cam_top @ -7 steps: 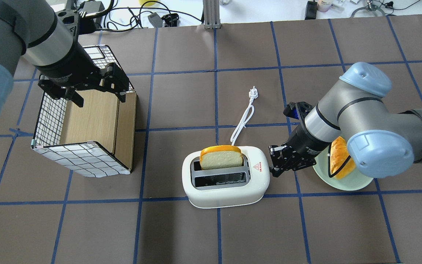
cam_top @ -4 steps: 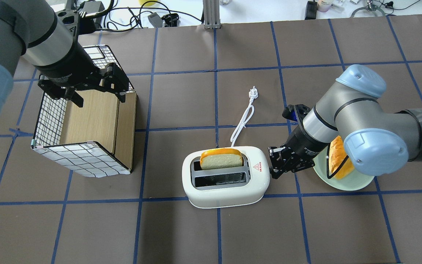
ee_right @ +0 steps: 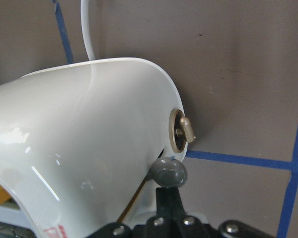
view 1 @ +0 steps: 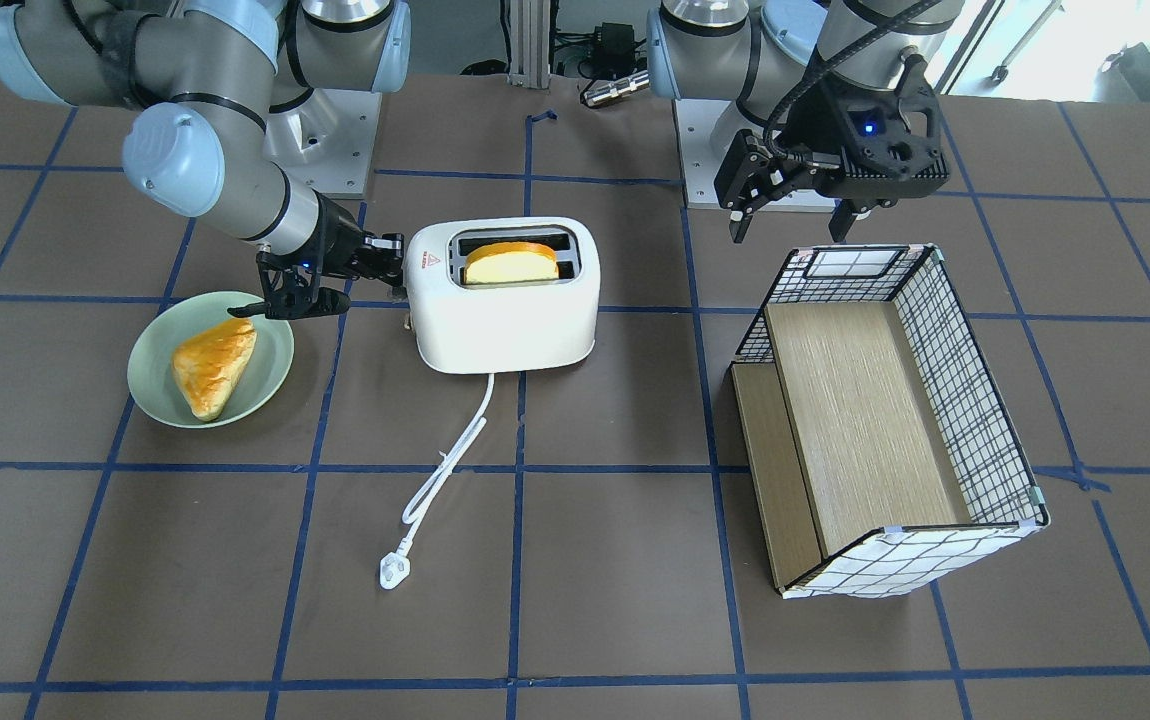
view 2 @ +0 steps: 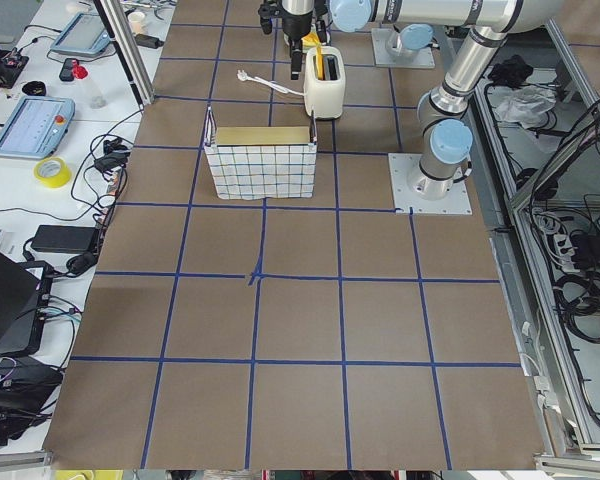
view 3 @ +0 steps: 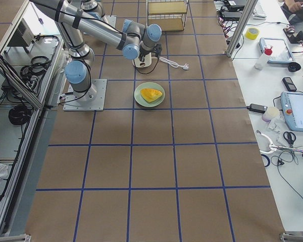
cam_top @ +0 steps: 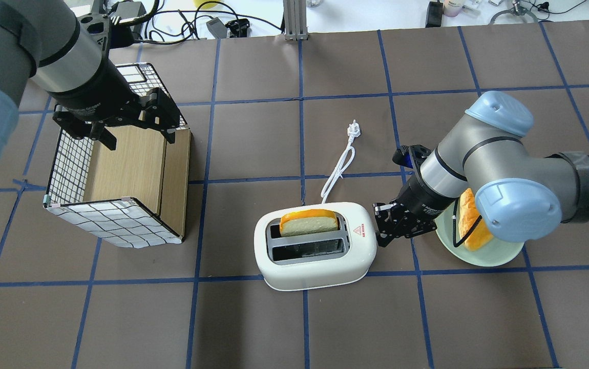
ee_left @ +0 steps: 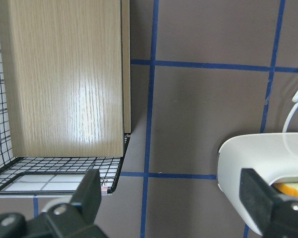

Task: Press toaster with right arm
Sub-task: 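Press the toaster lever downward with the right gripper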

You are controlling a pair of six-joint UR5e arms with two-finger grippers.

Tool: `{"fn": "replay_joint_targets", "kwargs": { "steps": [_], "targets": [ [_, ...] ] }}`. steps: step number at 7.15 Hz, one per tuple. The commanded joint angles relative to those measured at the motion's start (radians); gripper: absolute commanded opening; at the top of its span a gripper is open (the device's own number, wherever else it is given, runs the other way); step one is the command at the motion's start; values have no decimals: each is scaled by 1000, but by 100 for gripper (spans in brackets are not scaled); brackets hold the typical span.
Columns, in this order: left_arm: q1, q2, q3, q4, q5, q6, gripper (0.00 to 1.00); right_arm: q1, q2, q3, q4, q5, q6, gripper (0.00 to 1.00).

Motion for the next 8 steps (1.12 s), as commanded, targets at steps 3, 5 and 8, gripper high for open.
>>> {"fn": "replay_joint_targets", "kwargs": {
  "steps": [3,5,8],
  "targets": [
    [0,0,0,1,0,2,100,-2,37,8,-41,0,0,0],
    [0,0,0,1,0,0,100,-2,45,18,-58,-2,0,0],
    [0,0,0,1,0,0,100,-2,43,4,-57,-20,44,0]
  ]
}}
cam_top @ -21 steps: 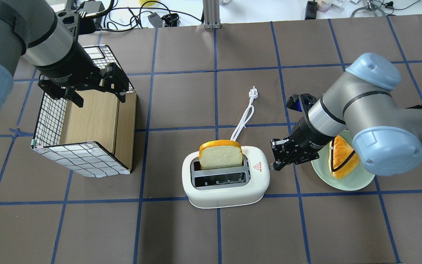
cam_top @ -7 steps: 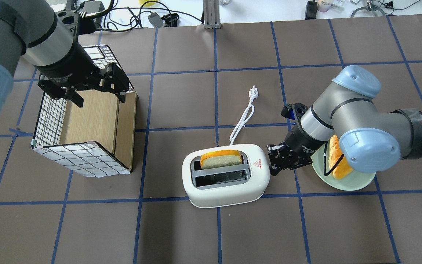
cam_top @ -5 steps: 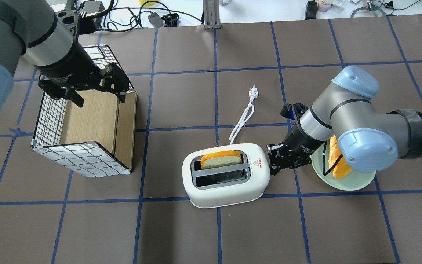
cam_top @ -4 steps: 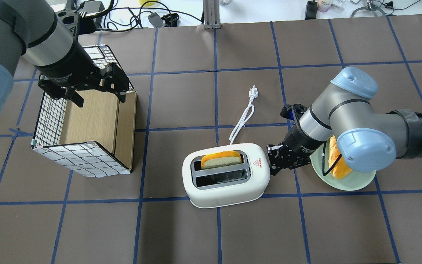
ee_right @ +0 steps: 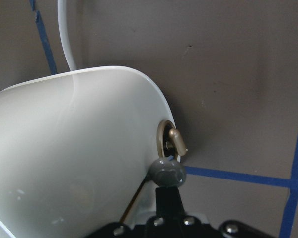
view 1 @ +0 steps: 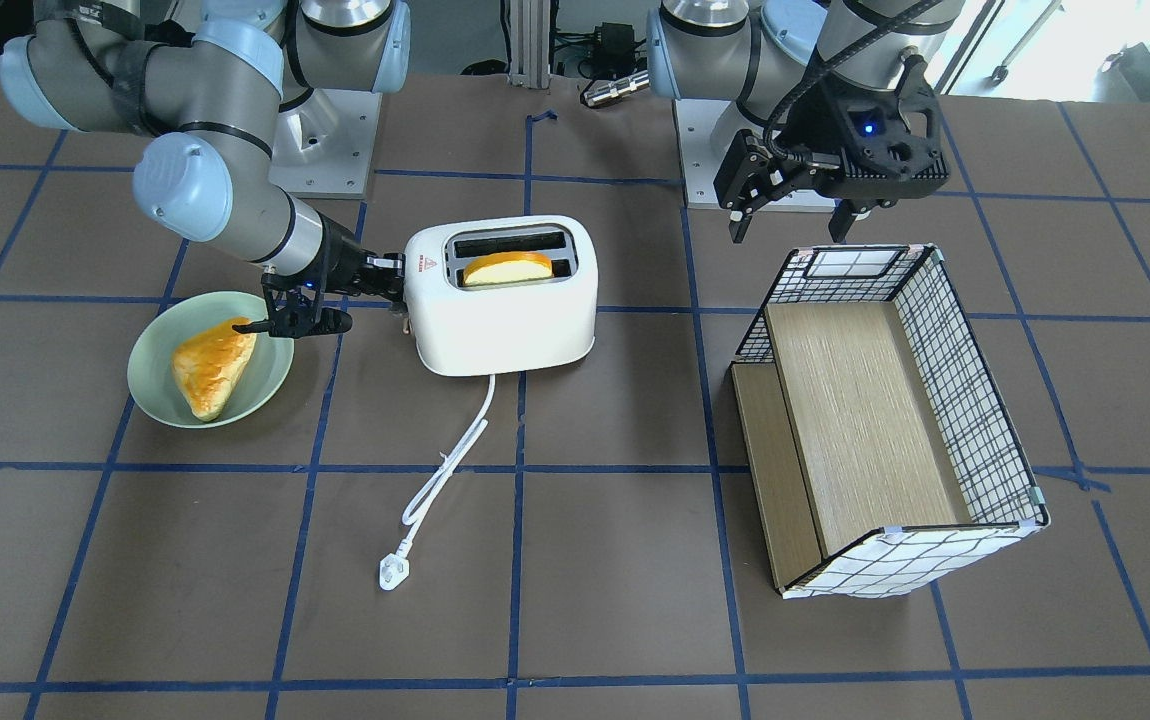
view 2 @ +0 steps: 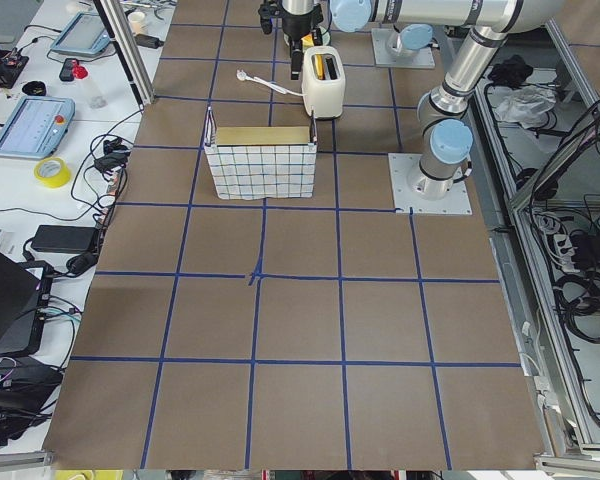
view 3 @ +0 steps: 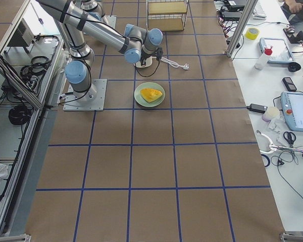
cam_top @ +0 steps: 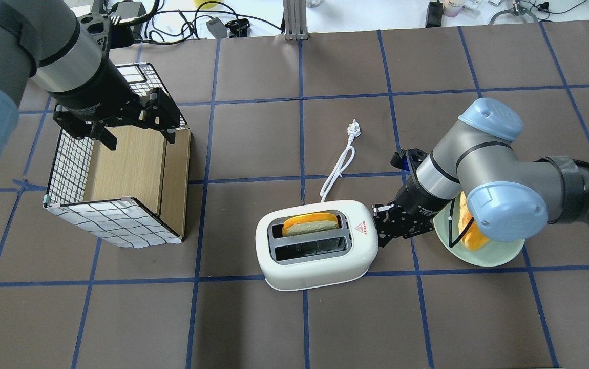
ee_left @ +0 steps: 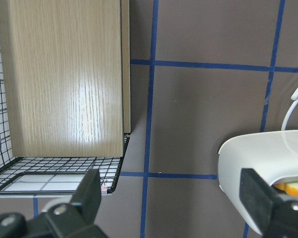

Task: Press toaster with right arm
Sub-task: 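Lift the right gripper up and away from the toaster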

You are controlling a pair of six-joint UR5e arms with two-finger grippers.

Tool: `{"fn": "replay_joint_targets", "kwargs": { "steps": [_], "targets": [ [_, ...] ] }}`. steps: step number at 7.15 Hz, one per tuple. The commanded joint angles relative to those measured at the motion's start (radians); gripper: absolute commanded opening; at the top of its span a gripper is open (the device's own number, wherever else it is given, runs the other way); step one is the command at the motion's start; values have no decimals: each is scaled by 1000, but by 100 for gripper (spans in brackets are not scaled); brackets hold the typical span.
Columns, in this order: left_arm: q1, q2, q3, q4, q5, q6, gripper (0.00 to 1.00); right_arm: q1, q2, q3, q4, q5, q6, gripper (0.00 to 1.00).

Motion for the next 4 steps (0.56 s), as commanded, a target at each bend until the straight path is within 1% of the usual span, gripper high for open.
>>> {"fn": "replay_joint_targets", "kwargs": {
  "steps": [1,2,3,4],
  "targets": [
    [0,0,0,1,1,0,100,0,-8,-40,13,-33,52,0],
    [0,0,0,1,1,0,100,0,-11,-73,20,-74,104,0],
    [0,0,0,0,1,0,100,0,-22,-91,30,-85,115,0],
    [0,0,0,0,0,0,100,0,-55,-105,45,-140,115,0]
  ]
}}
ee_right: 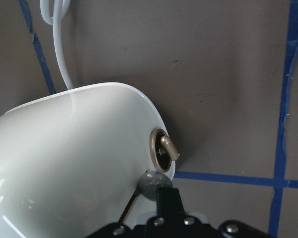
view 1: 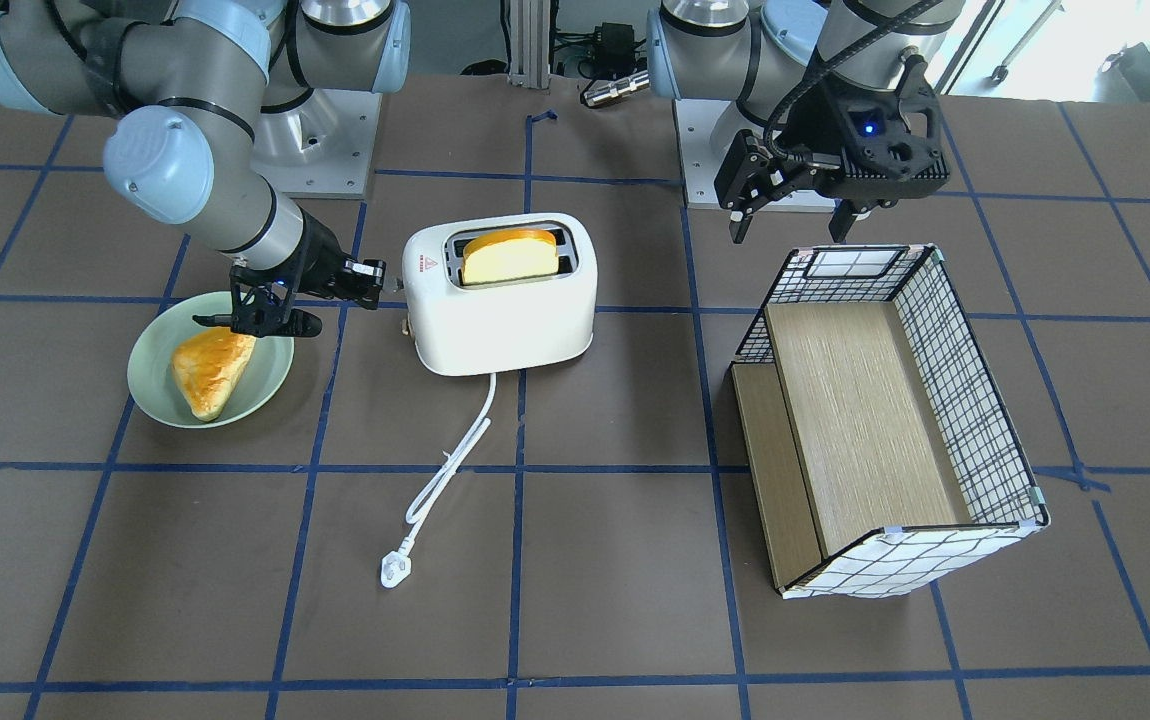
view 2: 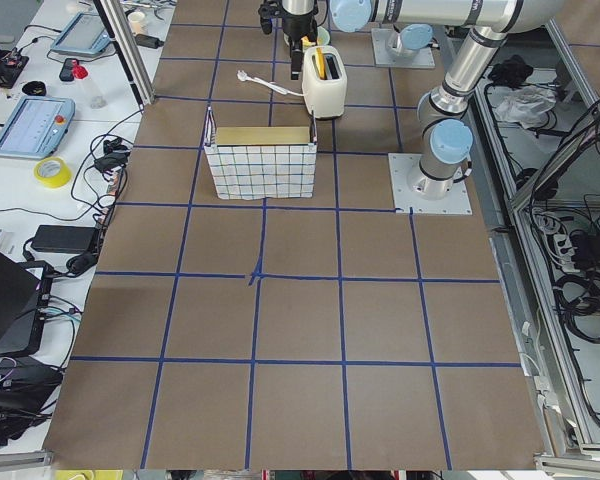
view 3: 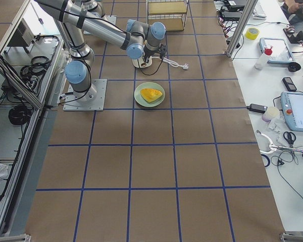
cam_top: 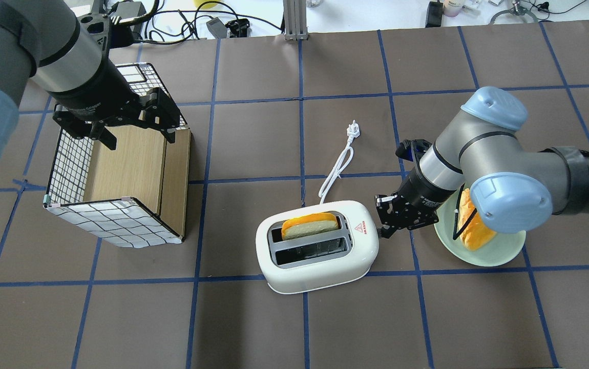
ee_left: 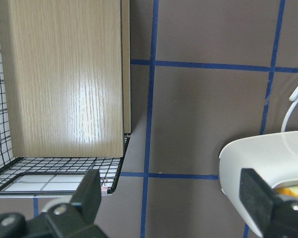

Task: Press toaster with right arm
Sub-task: 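Lift the right gripper up and away from the toaster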

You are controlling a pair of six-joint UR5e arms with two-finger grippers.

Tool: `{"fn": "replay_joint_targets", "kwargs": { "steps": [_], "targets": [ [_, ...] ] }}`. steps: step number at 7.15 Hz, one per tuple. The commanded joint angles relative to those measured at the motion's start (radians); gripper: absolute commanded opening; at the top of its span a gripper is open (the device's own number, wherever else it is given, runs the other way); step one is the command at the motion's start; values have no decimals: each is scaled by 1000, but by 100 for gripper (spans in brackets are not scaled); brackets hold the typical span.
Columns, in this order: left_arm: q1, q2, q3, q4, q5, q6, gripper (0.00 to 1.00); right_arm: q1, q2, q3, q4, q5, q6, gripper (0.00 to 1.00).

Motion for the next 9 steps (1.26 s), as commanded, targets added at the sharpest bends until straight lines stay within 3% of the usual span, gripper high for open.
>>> {"fn": "replay_joint_targets", "kwargs": {
  "steps": [1,2,3,4,5,7,9],
  "targets": [
    [0,0,0,-1,0,0,100,0,-56,-43,19,-87,11,0],
    [0,0,0,-1,0,0,100,0,-72,-60,18,-122,10,0],
    [0,0,0,-1,-1,0,100,2,-93,-86,18,-170,-4,27],
    [0,0,0,-1,-1,0,100,3,-107,-130,10,-199,-15,69],
    [0,0,0,-1,0,0,100,5,-109,-184,10,-201,-36,97],
    [0,0,0,-1,0,0,100,6,-109,-290,56,-203,-117,100],
    [0,0,0,1,-1,0,100,8,-103,-405,194,-236,-197,100]
  ]
}}
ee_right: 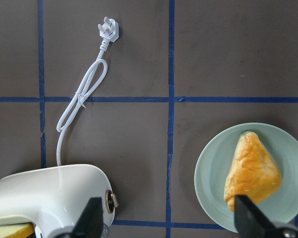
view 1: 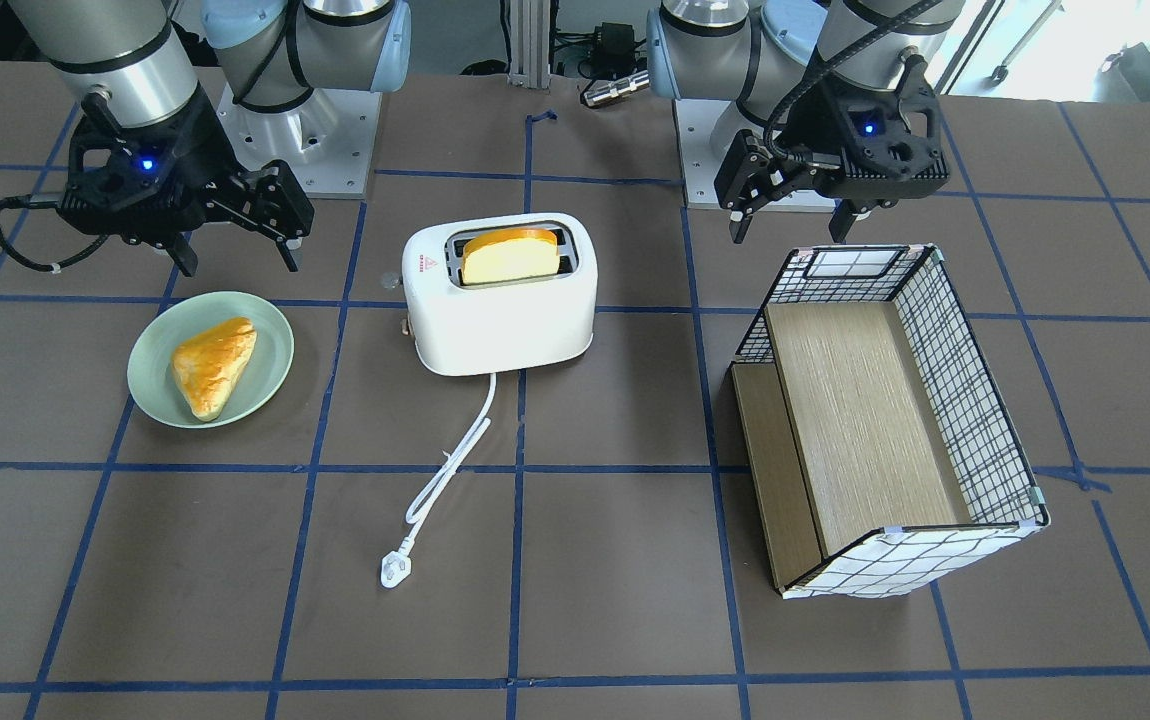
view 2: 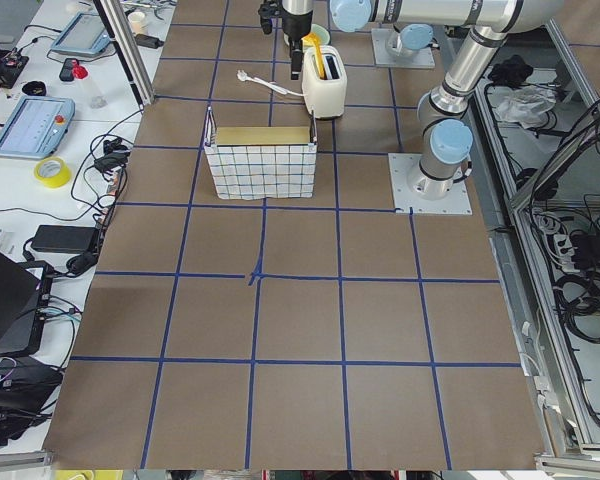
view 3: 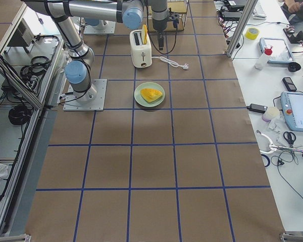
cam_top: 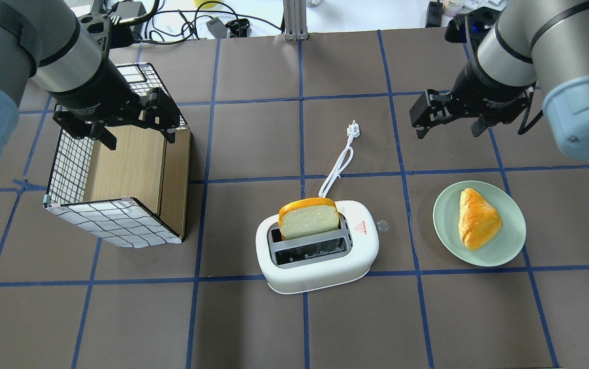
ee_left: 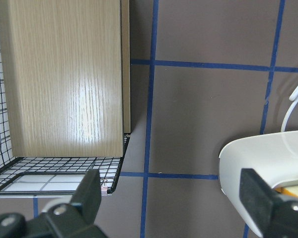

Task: Press toaster with right arm

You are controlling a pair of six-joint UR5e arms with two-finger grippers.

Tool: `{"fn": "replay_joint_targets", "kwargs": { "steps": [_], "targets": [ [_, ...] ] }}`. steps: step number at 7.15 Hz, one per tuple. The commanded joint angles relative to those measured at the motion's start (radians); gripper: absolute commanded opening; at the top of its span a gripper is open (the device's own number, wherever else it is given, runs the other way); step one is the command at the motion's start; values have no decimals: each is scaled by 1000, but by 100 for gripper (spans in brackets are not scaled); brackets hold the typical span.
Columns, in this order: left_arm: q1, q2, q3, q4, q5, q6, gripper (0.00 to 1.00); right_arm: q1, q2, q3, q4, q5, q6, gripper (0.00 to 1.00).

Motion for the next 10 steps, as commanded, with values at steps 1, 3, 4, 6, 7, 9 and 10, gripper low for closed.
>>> {"fn": "replay_joint_targets", "kwargs": {
  "steps": [1,3,4,6,7,9,10],
  "targets": [
    [0,0,0,-1,-1,0,100,4,7,-87,92,-20,-51,100],
    [0,0,0,0,0,0,100,12,7,-115,118,-52,-104,100],
    [0,0,0,0,0,0,100,47,27,-170,190,-132,-103,100],
    [0,0,0,-1,-1,0,100,72,77,-215,264,-136,7,100],
    [0,0,0,0,0,0,100,72,76,-204,267,-92,1,100],
    [0,0,0,-1,-1,0,100,61,68,-157,144,-95,-75,97],
    [0,0,0,0,-1,0,100,49,70,-150,91,-105,-116,99]
  ]
}}
